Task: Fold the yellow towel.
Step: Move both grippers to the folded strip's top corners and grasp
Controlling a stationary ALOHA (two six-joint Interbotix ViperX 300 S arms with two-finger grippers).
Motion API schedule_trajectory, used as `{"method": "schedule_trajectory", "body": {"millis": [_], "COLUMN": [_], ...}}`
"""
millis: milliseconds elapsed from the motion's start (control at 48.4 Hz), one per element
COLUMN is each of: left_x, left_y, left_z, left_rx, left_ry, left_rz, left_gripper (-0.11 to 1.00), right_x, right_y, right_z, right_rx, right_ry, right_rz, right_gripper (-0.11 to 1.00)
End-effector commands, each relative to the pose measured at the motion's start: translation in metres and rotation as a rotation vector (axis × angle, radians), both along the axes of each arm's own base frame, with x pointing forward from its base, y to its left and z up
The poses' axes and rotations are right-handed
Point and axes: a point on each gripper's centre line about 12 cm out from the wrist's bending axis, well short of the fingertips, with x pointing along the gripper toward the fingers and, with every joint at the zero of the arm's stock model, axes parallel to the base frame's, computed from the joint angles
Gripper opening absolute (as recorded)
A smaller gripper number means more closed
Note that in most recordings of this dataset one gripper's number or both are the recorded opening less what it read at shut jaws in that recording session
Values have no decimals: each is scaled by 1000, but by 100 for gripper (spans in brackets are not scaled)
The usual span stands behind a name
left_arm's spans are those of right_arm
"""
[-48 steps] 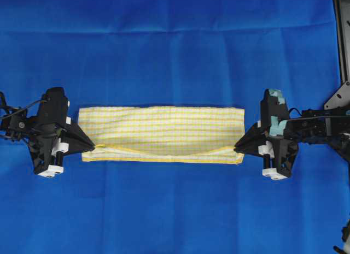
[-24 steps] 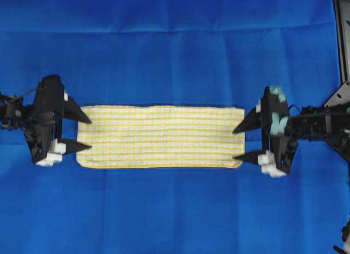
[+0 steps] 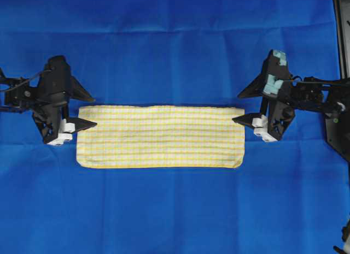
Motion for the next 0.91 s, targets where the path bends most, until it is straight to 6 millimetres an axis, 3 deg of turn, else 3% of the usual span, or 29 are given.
{"method": "schedule_trajectory", "body": {"millis": [0,227,434,661,765,889], "left_x": [9,9,9,9,8,5], "left_y": [2,12,17,21,21,21], "left_z": [0,-17,-18,-18,-19,-22], "left_rx": [7,18,19,17,14,9], "left_ry": [-3,63,66,69,89,124], "left_rz": [1,18,35,53,52,52], "left_gripper": [71,71,71,65,49,15], "right_x": [8,14,15,14,14,14], "right_y": [-2,-2,-2,-1,-2,-2], "right_z": [2,-11,-17,-18,-18,-19], "right_rx": [-7,2,4,2,-9,-15], "right_ry": [-5,53,74,82,83,85], "right_rz": [1,6,9,14,25,34], "right_gripper": [79,79,77,68,51,13]}}
